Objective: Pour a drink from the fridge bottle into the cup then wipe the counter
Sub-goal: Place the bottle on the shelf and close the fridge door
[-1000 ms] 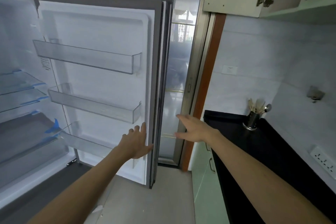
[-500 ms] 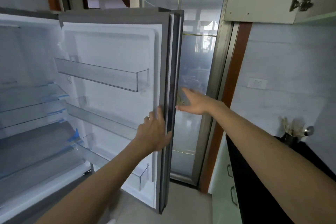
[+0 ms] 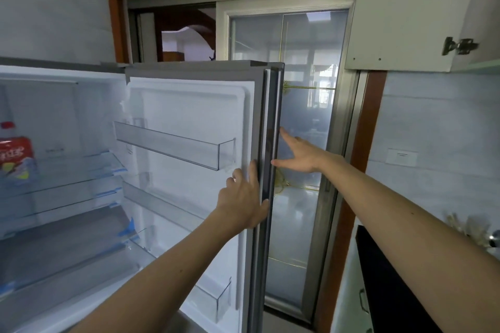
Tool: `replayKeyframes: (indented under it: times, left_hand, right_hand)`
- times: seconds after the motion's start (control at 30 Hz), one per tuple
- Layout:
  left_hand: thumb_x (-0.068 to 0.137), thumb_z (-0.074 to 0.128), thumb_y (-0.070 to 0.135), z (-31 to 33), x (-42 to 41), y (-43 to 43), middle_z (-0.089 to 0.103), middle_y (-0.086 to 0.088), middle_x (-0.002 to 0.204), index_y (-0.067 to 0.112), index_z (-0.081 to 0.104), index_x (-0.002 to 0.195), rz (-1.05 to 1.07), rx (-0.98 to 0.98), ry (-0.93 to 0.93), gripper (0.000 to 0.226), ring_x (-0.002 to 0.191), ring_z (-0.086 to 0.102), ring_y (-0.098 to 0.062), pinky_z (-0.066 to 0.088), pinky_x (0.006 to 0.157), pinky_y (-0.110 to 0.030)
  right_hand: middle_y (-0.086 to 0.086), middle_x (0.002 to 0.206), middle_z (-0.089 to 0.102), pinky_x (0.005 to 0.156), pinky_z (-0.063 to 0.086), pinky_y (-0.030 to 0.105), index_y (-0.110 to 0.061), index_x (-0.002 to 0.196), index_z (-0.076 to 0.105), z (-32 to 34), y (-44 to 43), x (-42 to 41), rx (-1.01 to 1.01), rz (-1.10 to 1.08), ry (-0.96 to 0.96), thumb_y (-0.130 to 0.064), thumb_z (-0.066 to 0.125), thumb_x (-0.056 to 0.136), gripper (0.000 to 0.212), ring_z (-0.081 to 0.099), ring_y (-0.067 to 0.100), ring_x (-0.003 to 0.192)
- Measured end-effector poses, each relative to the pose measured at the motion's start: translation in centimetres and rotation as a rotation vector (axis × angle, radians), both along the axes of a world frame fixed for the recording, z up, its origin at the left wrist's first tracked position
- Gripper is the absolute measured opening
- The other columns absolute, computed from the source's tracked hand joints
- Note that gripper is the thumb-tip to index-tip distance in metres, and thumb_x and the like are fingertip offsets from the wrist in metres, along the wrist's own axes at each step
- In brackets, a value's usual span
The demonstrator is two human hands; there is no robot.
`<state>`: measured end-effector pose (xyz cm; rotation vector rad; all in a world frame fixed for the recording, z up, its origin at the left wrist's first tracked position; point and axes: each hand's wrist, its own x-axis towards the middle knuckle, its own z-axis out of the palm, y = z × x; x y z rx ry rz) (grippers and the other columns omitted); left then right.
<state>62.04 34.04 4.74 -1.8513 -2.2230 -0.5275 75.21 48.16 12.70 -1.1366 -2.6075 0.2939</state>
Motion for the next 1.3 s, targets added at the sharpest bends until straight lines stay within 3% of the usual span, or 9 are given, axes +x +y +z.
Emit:
replayKeyframes:
  times: [0.17, 0.3, 0.43, 0.67, 0.77, 0.9, 1.0, 1.13, 1.3]
  left_hand:
    - [0.095, 0.052, 0.052, 0.0, 0.0, -1.5, 0.031, -0.021, 0.144, 0.015, -0.006, 0.157, 0.011, 0.035, -0.005, 0.092, 0.123, 0.049, -0.038, 0.05, 0.093, -0.044]
    - [0.095, 0.051, 0.051, 0.1, -0.5, -3.2, 0.033, -0.023, 0.144, 0.016, -0.01, 0.157, 0.034, 0.076, -0.007, 0.094, 0.122, 0.05, -0.039, 0.052, 0.091, -0.044]
    - [0.095, 0.049, 0.053, 0.3, -0.9, -5.2, 0.033, -0.022, 0.143, 0.016, -0.014, 0.157, 0.043, 0.14, -0.034, 0.096, 0.12, 0.052, -0.037, 0.054, 0.09, -0.043]
    - [0.094, 0.043, 0.056, 0.9, -2.9, -9.4, 0.032, -0.018, 0.14, 0.015, -0.019, 0.156, 0.12, 0.259, 0.068, 0.097, 0.113, 0.052, -0.033, 0.053, 0.08, -0.039]
    - [0.093, 0.043, 0.056, 1.3, -4.2, -11.3, 0.032, -0.019, 0.141, 0.016, -0.021, 0.156, 0.13, 0.297, 0.057, 0.098, 0.112, 0.052, -0.033, 0.053, 0.08, -0.039]
    - [0.093, 0.044, 0.055, 1.6, -6.3, -13.9, 0.028, -0.018, 0.146, 0.017, -0.024, 0.155, 0.159, 0.343, 0.042, 0.1, 0.116, 0.051, -0.034, 0.052, 0.082, -0.04]
    - [0.092, 0.045, 0.054, 1.4, -8.1, -15.9, 0.027, -0.02, 0.148, 0.017, -0.025, 0.155, 0.163, 0.376, 0.017, 0.1, 0.117, 0.051, -0.036, 0.053, 0.085, -0.042]
    - [0.091, 0.047, 0.055, 0.9, -10.9, -18.6, 0.026, -0.022, 0.154, 0.018, -0.026, 0.154, 0.196, 0.388, -0.006, 0.103, 0.121, 0.052, -0.038, 0.054, 0.09, -0.045]
    - [0.089, 0.046, 0.061, 0.9, -14.8, -22.2, 0.033, -0.018, 0.148, 0.022, -0.03, 0.151, 0.222, 0.414, -0.036, 0.106, 0.119, 0.054, -0.036, 0.055, 0.09, -0.047]
  right_hand:
    - [0.004, 0.167, 0.01, 0.119, 0.027, 0.054, -0.035, 0.157, -0.008, 0.1, -1.2, 0.3, 0.008, 0.044, 0.022, -0.055, 0.064, 0.089, 0.101, 0.019, 0.029, 0.151]
    - [0.008, 0.164, 0.017, 0.115, 0.034, 0.055, -0.034, 0.158, -0.006, 0.0, -2.6, 0.1, 0.074, 0.077, 0.138, -0.045, 0.061, 0.095, 0.092, 0.029, 0.031, 0.147]
    - [0.008, 0.16, 0.023, 0.111, 0.038, 0.056, -0.036, 0.157, -0.004, 0.3, -3.9, -0.8, 0.168, 0.111, 0.225, -0.049, 0.054, 0.097, 0.084, 0.038, 0.033, 0.14]
    - [0.002, 0.157, 0.031, 0.092, 0.054, 0.056, -0.04, 0.156, 0.005, 2.1, -6.6, -4.2, 0.307, 0.237, 0.424, -0.083, 0.043, 0.08, 0.095, 0.059, 0.027, 0.114]
    - [0.002, 0.156, 0.033, 0.092, 0.054, 0.057, -0.038, 0.156, 0.01, 2.6, -7.4, -6.5, 0.35, 0.289, 0.469, -0.086, 0.045, 0.078, 0.099, 0.054, 0.031, 0.124]
    - [0.003, 0.153, 0.038, 0.102, 0.048, 0.054, -0.029, 0.156, 0.016, 3.9, -10.7, -9.5, 0.384, 0.358, 0.618, -0.069, 0.052, 0.088, 0.087, 0.049, 0.026, 0.132]
    - [0.003, 0.157, 0.032, 0.116, 0.035, 0.042, -0.02, 0.158, 0.014, 4.7, -13.7, -12.0, 0.427, 0.422, 0.692, -0.056, 0.056, 0.091, 0.086, 0.034, 0.017, 0.143]
    - [0.006, 0.152, 0.037, 0.104, 0.023, 0.003, -0.013, 0.157, 0.016, 4.9, -17.0, -15.3, 0.449, 0.501, 0.743, -0.042, 0.063, 0.09, 0.087, 0.036, 0.007, 0.135]
    - [0.017, 0.15, 0.035, 0.104, 0.012, -0.004, -0.002, 0.154, 0.017, 4.9, -21.8, -20.0, 0.489, 0.547, 0.785, -0.034, 0.065, 0.088, 0.087, 0.026, -0.004, 0.129]
